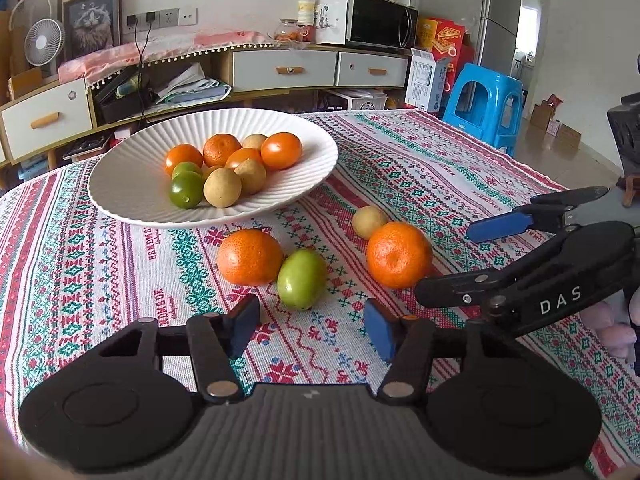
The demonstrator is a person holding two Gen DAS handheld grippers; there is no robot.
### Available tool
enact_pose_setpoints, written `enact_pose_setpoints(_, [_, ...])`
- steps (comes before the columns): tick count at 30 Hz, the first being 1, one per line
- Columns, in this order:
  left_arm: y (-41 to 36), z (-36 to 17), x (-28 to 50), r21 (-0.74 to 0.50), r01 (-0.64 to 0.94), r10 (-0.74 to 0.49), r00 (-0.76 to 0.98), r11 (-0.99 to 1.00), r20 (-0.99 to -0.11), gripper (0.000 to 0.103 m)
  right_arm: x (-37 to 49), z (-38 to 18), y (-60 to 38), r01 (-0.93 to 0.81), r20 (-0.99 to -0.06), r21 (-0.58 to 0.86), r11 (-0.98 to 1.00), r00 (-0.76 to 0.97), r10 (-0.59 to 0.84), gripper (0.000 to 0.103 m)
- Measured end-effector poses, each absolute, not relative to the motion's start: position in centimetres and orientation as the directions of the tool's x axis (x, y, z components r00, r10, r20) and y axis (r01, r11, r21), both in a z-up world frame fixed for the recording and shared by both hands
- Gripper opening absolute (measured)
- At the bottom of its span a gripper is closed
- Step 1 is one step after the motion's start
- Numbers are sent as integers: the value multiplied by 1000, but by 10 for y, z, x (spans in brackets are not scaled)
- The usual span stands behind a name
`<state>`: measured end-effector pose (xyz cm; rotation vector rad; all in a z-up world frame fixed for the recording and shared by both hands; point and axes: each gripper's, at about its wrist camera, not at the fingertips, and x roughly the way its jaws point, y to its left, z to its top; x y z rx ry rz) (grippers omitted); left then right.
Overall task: Organize fruits
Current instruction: 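Move both open grippers back down to the loose fruit, then close the left gripper on a green lime while the right gripper grasps an orange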
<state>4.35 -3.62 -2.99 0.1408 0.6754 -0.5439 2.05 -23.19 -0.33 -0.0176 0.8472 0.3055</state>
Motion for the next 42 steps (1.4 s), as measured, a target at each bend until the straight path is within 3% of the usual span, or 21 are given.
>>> enact_pose_setpoints(9, [-41,-29,51,-64,522,-444,648,851,-619,46,21,-3,-231,-277,-739,109,954,620,265,93])
enact_pose_setpoints(14, [-39,-28,53,-63,505,-431,658,861,-618,30,21,-3,-231,-278,-738,111,954,620,266,92])
enact_pose_setpoints(34, [-26,-23,42,-45,497,-407,652,867,-640,29,26,0,-214,-324,-742,132,937,594,310,69])
enact_pose_setpoints(42, [-18,-22,40,-52,492,-407,650,869,-642,29,32,5,-204,-355,-736,162,921,578,353,49])
